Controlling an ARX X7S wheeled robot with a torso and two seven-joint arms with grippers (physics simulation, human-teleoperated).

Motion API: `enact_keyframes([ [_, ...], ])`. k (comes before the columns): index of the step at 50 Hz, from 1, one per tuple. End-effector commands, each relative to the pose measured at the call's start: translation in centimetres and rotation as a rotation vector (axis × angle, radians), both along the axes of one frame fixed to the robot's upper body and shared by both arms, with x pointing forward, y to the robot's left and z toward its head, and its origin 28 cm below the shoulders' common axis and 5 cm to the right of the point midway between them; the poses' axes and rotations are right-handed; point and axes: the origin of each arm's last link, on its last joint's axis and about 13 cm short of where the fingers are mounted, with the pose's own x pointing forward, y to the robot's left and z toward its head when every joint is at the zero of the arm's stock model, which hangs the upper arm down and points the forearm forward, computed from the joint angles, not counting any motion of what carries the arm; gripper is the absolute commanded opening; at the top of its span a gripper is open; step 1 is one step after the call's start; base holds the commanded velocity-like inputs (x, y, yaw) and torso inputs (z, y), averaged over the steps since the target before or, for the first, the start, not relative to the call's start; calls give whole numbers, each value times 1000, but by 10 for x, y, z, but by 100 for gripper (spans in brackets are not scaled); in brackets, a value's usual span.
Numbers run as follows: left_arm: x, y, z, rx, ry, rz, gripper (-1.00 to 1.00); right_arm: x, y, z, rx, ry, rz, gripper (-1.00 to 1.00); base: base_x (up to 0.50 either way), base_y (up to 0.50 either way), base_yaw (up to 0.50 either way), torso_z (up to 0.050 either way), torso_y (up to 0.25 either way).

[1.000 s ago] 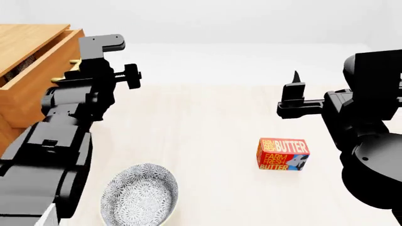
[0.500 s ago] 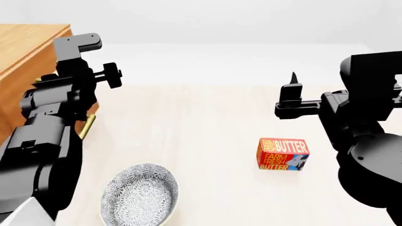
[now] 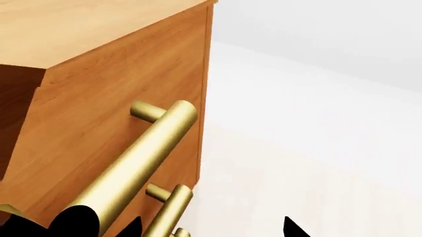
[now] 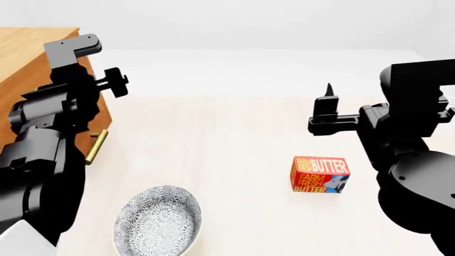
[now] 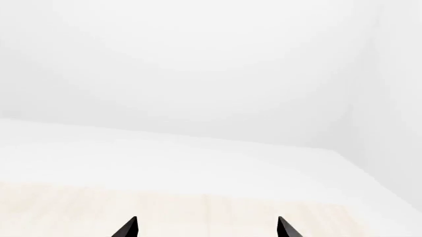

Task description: Put the chocolate pudding in the top drawer of the cabinet and close it.

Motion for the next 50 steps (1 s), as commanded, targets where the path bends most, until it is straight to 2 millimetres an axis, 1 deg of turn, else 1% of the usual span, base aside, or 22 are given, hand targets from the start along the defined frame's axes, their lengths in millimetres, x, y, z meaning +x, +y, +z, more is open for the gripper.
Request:
enact_keyframes([
  [1, -4, 17, -1, 68, 18, 74, 100, 1, 1, 0, 0, 1, 2, 100, 11, 4, 5, 0, 0],
  [15, -1, 5, -5, 74, 14, 13, 100, 1, 1, -1, 1, 0, 5, 100, 3, 4, 4, 0, 0],
  [21, -1, 0, -11, 77, 21, -15, 100, 1, 1, -2, 1, 1, 6, 100, 0, 0, 0, 0, 0],
  [50, 6, -41, -19, 128, 5, -236, 100, 2, -1, -4, 9, 1, 4, 100, 0, 0, 0, 0, 0],
])
